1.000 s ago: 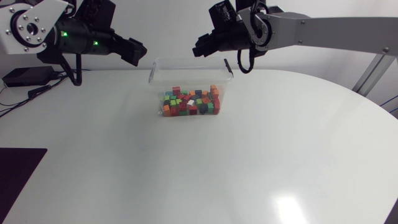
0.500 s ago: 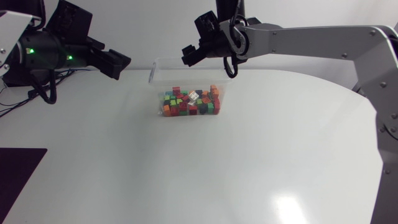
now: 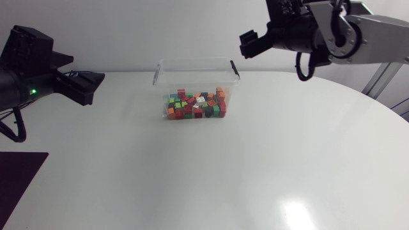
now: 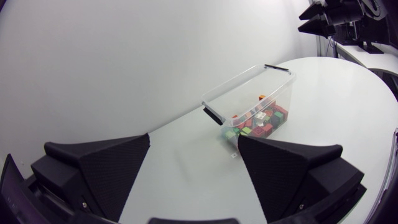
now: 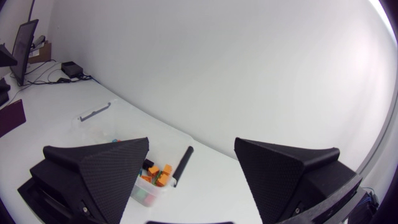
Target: Place the duplo bricks in the container
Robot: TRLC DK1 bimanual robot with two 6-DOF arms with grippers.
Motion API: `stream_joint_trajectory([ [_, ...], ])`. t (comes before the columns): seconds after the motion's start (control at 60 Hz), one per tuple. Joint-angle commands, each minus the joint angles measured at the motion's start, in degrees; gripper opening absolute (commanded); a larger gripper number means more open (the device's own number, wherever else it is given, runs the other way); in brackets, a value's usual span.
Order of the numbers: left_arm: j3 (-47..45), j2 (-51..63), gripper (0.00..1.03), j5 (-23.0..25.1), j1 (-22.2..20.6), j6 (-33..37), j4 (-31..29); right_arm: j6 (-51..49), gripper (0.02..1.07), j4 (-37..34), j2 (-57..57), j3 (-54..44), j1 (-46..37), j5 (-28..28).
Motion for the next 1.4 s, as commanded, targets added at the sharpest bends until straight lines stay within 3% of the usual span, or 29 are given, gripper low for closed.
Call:
stream_joint_trajectory([
  [0.0, -3.0, -3.4, 0.99, 0.7, 1.9, 1.4, 1.1, -1.9, 1.02, 1.5, -5.3, -6.4, -1.7, 1.4],
  [0.467, -13.8, -15.7, 0.99, 2.8, 3.8, -2.0, 1.1, -2.4, 1.02, 1.7, -31.7, -30.3, -11.2, 1.7],
  [1.033, -22.4, -29.3, 0.99, 2.6, 7.4, -10.4, -1.4, -1.8, 1.02, -7.3, -57.9, -45.7, -19.7, 0.7],
  [1.383, -31.9, -39.3, 0.99, -0.7, 6.0, -16.2, 1.8, 5.3, 1.02, -5.3, -68.7, -55.9, -19.9, -0.8],
])
